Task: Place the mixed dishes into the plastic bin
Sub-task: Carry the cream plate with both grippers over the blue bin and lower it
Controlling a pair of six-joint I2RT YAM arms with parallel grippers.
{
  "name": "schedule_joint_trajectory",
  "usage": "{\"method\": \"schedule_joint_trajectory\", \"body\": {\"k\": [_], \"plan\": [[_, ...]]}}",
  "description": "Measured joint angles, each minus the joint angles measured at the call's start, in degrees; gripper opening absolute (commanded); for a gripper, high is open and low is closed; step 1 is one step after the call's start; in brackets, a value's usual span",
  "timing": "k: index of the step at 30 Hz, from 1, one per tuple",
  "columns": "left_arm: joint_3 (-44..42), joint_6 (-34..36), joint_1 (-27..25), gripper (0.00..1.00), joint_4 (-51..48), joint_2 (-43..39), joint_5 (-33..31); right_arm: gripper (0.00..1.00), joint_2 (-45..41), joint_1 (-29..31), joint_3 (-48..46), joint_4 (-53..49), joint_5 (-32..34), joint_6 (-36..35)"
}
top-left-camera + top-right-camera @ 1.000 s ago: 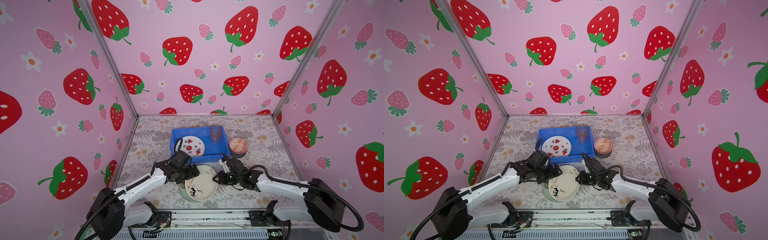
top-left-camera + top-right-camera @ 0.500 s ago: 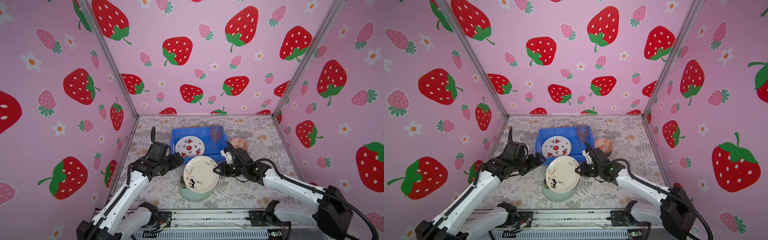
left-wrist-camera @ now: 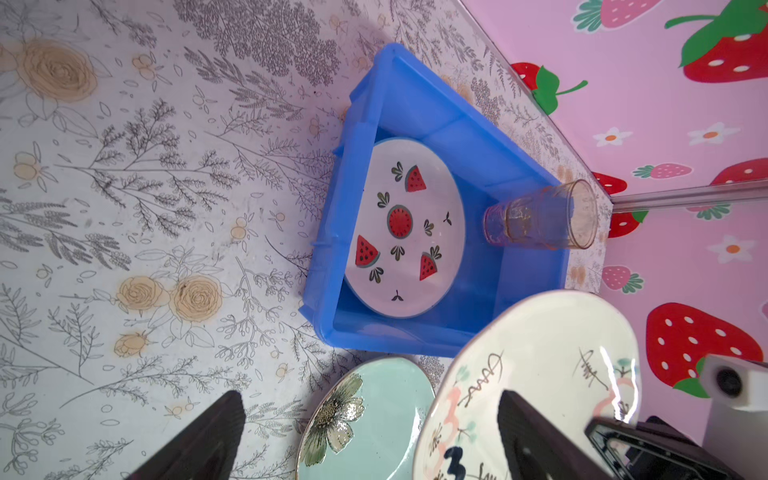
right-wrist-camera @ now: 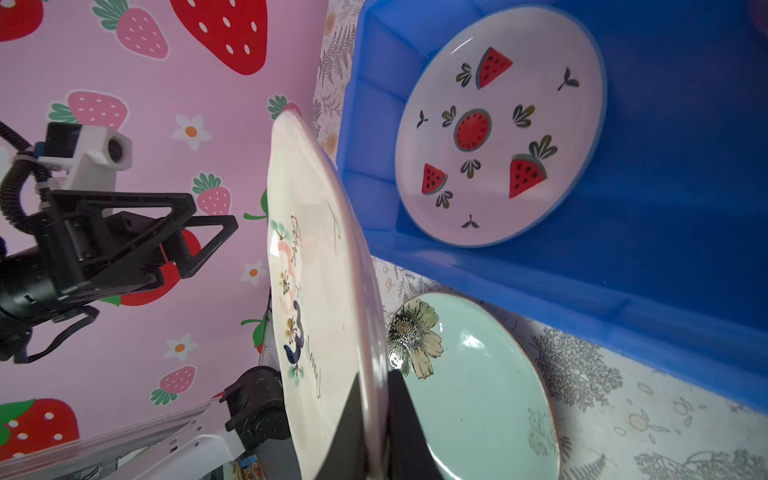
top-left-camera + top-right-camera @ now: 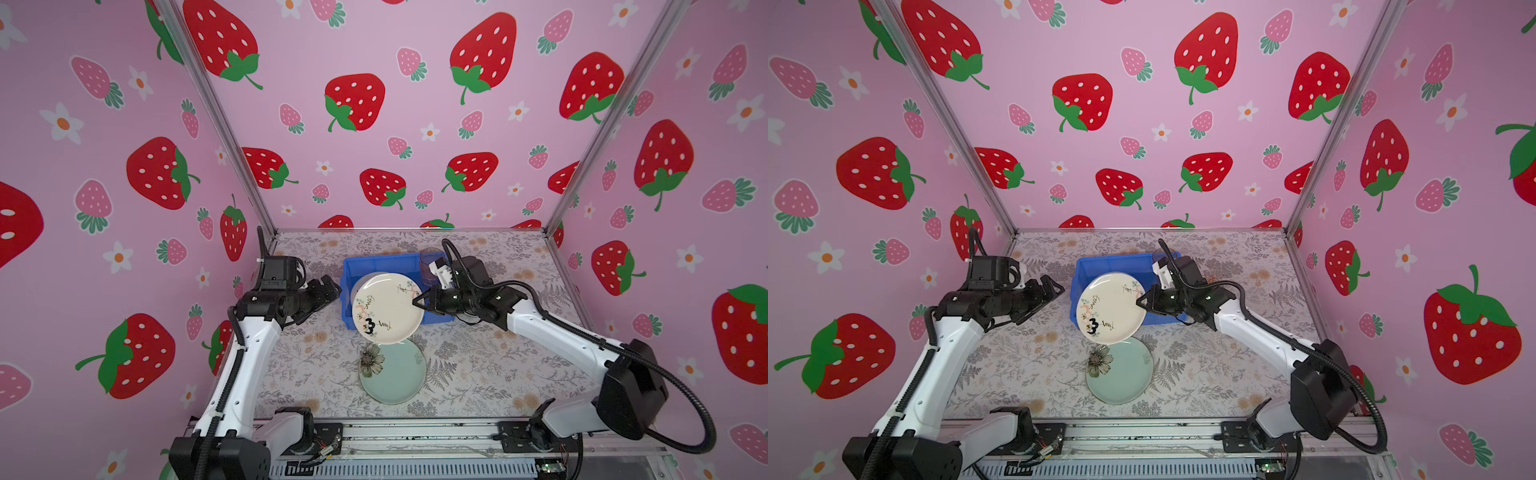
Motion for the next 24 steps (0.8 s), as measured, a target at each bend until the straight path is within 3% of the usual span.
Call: {"method": "schedule_joint_trajectory", "body": {"k": [12, 24], "plan": [[10.8, 2.0, 0.8, 0.96, 7.4, 13.8, 2.9, 0.0, 15.6, -1.2, 12.2, 3.1, 5.2, 0.2], [10.6, 3.1, 0.9, 0.96, 11.9, 15.4, 2.5, 0.0, 24.7, -1.2, 16.2, 5.3, 7.3, 1.2]]}}
